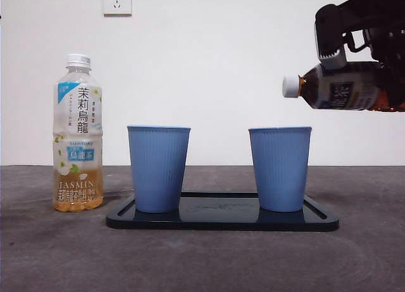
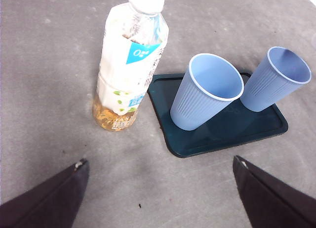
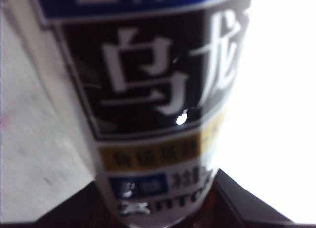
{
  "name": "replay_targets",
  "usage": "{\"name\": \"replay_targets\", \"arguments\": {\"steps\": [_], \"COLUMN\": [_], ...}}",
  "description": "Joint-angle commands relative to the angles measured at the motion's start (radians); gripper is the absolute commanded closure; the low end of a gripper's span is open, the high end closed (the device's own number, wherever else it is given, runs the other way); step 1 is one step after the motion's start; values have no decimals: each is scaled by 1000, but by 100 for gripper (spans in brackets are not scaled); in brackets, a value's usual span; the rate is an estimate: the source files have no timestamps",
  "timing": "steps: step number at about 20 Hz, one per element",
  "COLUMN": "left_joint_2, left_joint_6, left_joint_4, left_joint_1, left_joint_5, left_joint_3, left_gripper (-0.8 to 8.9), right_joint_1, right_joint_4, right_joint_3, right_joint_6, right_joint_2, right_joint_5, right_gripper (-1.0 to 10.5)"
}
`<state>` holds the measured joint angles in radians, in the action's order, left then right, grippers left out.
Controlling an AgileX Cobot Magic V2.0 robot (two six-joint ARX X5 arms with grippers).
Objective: Pour the drink into the cup
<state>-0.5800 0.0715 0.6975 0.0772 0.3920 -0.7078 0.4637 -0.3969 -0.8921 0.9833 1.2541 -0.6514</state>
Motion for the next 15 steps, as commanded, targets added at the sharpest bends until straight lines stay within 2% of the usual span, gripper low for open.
{"name": "replay_targets", "arguments": {"steps": [1,5,7,8,10,12,15], "left_joint_2": [-1,-1,-1,-1,-1,-1,-2], "left_joint_6": [-7,-7,-7,-7,-7,-8,-7], "left_joint_4": [-16,-16,-16,-16,-16,-16,-16], "left_joint_1": [4,4,4,4,4,3,3], "left_joint_5": [2,2,2,2,2,2,2], "left_joint_3": [-18,-18,-18,-18,-18,-18,-18], "left_gripper": [345,345,345,345,345,344,344], "right_joint_1": [3,-23,-72,-105,-166,-199,-230], "right_joint_4": [36,37,37,44,87,158,352], "right_joint_3": [-40,-39,-39,-37,-16,29,154], "right_joint_6": [-199,-534,-726,-798,-874,-922,-1025], "right_joint_2": [-37,-143,-192,-207,-223,-229,-237], "right_joint_5": [32,222,361,451,587,632,670], "right_gripper": [851,851,851,851,851,849,848]}}
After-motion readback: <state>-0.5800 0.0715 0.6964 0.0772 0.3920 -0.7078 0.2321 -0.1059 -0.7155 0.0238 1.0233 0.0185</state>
